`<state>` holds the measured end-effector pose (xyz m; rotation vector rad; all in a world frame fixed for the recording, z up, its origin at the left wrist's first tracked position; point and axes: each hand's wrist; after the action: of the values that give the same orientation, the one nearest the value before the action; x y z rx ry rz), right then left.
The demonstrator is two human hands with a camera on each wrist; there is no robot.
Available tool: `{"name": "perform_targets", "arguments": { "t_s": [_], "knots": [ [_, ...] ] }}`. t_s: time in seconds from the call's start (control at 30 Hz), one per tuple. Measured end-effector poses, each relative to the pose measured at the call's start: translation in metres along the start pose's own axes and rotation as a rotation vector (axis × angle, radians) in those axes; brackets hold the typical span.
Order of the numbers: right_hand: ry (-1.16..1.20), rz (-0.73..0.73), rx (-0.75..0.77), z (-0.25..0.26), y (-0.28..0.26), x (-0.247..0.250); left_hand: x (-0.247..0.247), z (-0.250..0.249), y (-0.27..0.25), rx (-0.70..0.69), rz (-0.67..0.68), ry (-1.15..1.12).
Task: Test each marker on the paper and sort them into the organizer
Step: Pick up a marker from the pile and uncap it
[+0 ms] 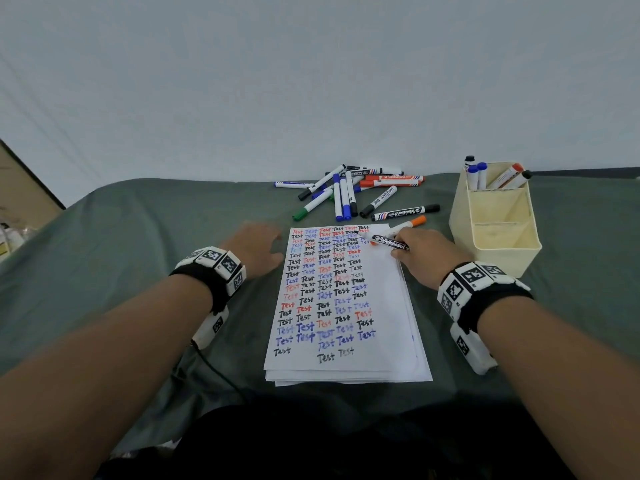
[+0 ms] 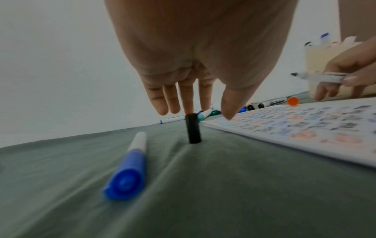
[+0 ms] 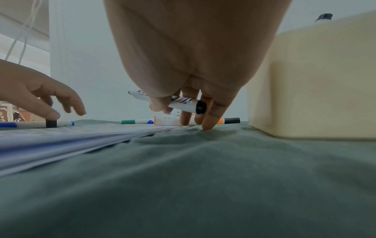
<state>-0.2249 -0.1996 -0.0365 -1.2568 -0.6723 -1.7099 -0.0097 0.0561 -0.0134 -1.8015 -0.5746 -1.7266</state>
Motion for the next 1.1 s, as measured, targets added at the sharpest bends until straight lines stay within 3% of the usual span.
{"name": "perform_targets", "arguments": {
  "t_s": [0.1,0.23,0.33,0.67,1.1],
  "knots": [
    [0.009,0.002,-0.007,-0.002,0.001,-0.001,-0.008,-0.022,-0.001,-0.088,0.020,0.007],
    [0.017,0.006,-0.011,-0.002,0.000,-0.001,-0.023,-0.049,-0.007,-0.077,0.285,-0.010],
    [0.021,0.012,-0.005,-0.001,-0.001,-0.001,-0.032,-0.058,-0.011,-0.036,0.383,-0.032],
    [-0.004,0.008,-0.074,0.000,0.016,0.011,-0.039,-0.060,-0.016,-0.033,0.418,-0.050],
    [-0.047,0.128,-0.063,0.018,0.063,0.017,-0.054,-0.051,-0.007,-0.067,0.385,-0.105]
  ]
}}
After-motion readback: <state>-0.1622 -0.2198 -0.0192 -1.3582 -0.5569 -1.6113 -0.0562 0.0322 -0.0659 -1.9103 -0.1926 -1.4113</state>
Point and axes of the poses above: each hand's wrist, its own y-axis towards the middle knuckle, its own x-axis out of the back of the hand, z = x × y, and after that the axes turned 4 degrees about z, right-handed
